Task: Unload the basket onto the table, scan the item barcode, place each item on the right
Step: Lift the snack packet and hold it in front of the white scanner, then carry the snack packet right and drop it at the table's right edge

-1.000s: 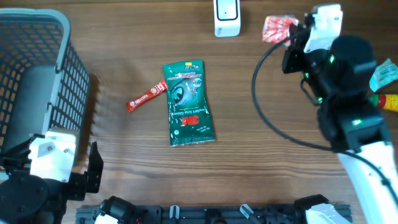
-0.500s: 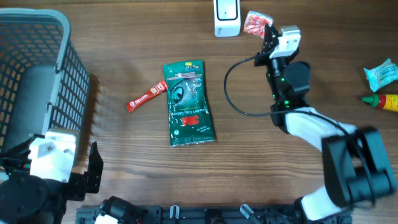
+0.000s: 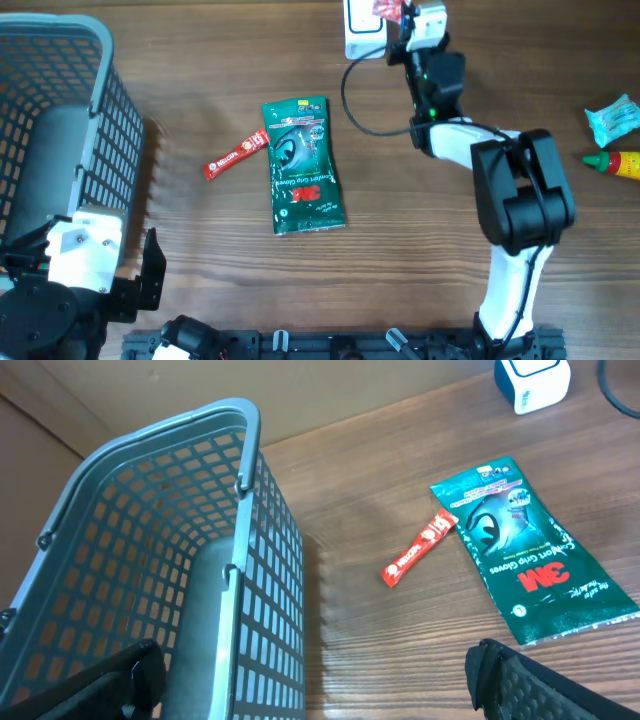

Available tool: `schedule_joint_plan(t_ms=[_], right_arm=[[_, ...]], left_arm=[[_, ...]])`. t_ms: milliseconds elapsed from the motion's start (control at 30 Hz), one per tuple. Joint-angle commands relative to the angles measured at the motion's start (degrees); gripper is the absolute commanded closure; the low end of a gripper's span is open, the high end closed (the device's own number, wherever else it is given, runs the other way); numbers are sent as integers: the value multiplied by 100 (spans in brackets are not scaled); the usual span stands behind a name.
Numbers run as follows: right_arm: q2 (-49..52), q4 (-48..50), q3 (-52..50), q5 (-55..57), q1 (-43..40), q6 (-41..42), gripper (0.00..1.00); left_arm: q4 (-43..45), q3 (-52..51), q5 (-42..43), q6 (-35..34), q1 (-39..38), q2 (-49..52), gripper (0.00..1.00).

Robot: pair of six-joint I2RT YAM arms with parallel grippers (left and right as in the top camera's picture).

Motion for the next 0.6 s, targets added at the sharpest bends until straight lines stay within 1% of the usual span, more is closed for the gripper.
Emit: schedule_joint_plan(t_ms=[0, 133, 233, 367, 467, 567], right_arm=[[549, -258, 772, -299, 13, -136, 96], [1019, -367, 1364, -741, 13, -133, 96], [1377, -549, 1714, -739, 13, -173, 96], [1718, -420, 2046, -745, 13, -321, 96], [1740, -422, 2199, -931, 13, -177, 96], [1740, -448, 2328, -1340, 11, 310, 96]], left_arm=[[13, 11, 48, -52, 46, 26, 0], [13, 11, 48, -52, 46, 26, 0], [13, 11, 48, -52, 46, 26, 0], [13, 11, 48, -52, 46, 26, 0], [13, 11, 48, -52, 46, 26, 0], [13, 11, 48, -52, 46, 26, 0]])
